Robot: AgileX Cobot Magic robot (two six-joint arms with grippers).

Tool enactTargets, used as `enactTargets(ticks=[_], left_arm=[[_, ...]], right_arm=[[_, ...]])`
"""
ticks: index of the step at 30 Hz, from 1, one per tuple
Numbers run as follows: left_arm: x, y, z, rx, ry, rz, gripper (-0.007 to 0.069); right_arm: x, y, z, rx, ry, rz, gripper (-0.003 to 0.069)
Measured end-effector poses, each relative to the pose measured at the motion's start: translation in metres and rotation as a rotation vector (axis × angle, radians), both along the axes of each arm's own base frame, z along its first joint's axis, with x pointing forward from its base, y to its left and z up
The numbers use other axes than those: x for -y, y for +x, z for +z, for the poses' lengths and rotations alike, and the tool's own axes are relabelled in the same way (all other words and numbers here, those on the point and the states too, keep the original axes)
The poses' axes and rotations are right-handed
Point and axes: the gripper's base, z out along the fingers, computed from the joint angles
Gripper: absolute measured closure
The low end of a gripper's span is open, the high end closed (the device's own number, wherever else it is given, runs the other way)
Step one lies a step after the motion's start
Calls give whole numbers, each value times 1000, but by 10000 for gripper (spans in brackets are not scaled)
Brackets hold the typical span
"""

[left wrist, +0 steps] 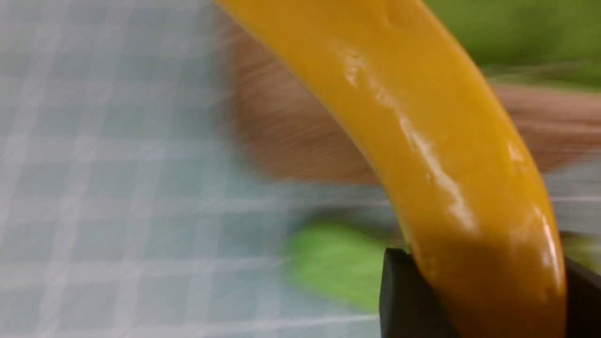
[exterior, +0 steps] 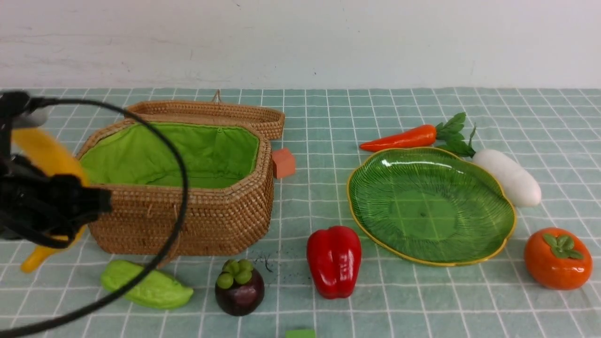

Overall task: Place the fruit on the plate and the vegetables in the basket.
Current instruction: Use the left arm to grab a banana and put it into the right plate

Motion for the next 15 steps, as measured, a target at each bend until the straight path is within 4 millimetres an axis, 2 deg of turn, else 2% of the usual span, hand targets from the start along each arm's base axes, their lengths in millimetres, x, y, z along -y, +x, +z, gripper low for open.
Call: enactTargets(ticks=[3, 4, 5, 6, 7, 9, 10, 13, 14, 15], left_arm=[[51, 1, 26, 22, 8, -232, 316], [70, 5, 30, 20, 28, -304, 316], [74, 6, 33, 26, 33, -317, 316], [111, 14, 34, 22, 97, -441, 316], [119, 17, 33, 23, 117, -465, 316], [166, 41, 22, 22, 222, -567, 316], [182, 48, 17, 20, 249, -598, 316], [229, 84, -7, -1, 308, -653, 316], [238, 92, -13, -10, 315, -666, 316], [251, 103, -28, -41, 336, -689, 316]], right_arm=[[7, 2, 1, -5, 0, -92, 568], [9, 2, 2, -8, -6, -115, 566], [10, 1, 2, -12, -7, -119, 566], [13, -1, 3, -31, -11, -154, 563], [13, -1, 4, -35, -8, -157, 562], [14, -3, 3, -65, -3, -168, 559], [14, -4, 2, -86, 2, -163, 558], [12, -8, -3, -151, 8, -146, 554], [12, -10, -4, -167, 8, -143, 554], [12, -11, -4, -174, 7, -141, 553]])
